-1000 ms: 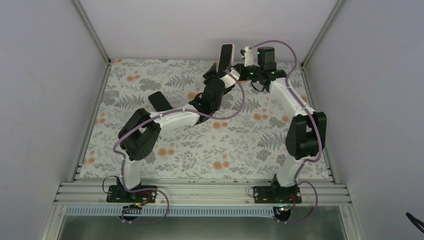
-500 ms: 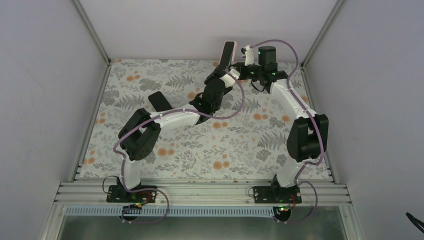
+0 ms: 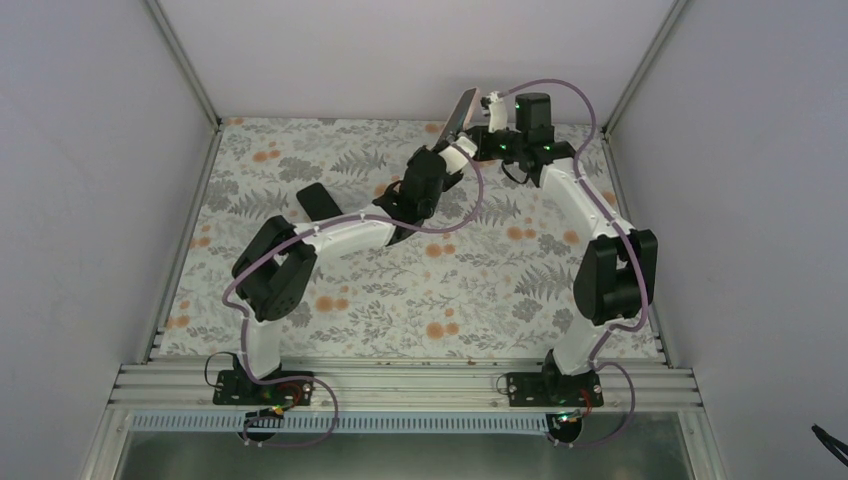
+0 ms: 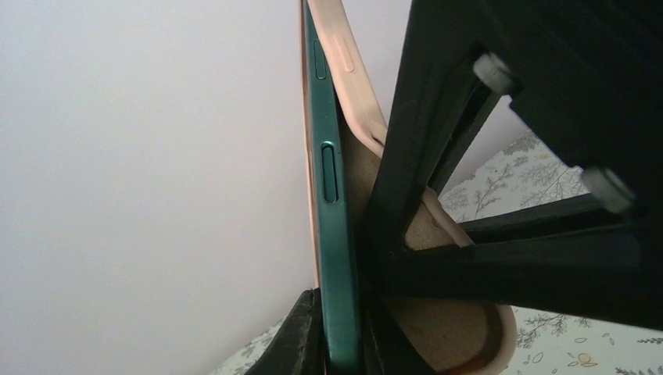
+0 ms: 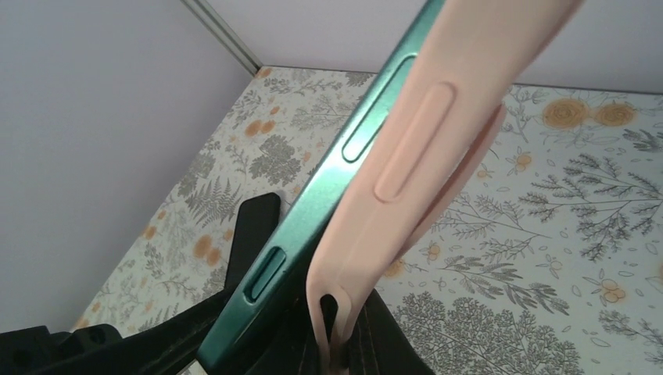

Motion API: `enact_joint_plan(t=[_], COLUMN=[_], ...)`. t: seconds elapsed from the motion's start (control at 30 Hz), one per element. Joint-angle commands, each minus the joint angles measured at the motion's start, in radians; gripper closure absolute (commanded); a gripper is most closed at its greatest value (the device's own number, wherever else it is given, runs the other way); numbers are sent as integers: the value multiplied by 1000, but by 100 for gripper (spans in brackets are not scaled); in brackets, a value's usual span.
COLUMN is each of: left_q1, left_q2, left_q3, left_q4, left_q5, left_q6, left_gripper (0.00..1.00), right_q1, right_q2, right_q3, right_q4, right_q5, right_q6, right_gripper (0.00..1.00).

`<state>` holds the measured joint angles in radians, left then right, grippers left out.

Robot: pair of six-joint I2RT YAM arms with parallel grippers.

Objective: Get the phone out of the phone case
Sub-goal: Remove the phone case from the phone, then place the phone case at the center of the board, then place the phone at the center of the board.

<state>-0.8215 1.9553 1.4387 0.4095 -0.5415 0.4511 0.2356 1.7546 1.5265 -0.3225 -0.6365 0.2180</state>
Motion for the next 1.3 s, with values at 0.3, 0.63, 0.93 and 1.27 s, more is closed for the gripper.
enact_joint_plan(t=[0.3, 0.63, 0.93, 1.27], left_q1=[131, 141, 106, 31], left_q2=[-163, -221, -208, -243], left_q3=[-60, -133, -170, -517], left_q4=[-16, -48, -125, 41], left_q5=[-27, -17, -130, -249], left_q6=[7, 97, 225, 519], left_gripper=[98, 98, 98, 98], right_q1=[-19, -88, -205, -369], right_q2=[-46, -72, -6, 55], right_q3=[66, 34, 62, -106], right_q4=[-217, -230, -376, -648], right_q5=[325, 486, 240, -75], right_q6=[-324, -422, -426, -661], right_gripper=[97, 97, 96, 97])
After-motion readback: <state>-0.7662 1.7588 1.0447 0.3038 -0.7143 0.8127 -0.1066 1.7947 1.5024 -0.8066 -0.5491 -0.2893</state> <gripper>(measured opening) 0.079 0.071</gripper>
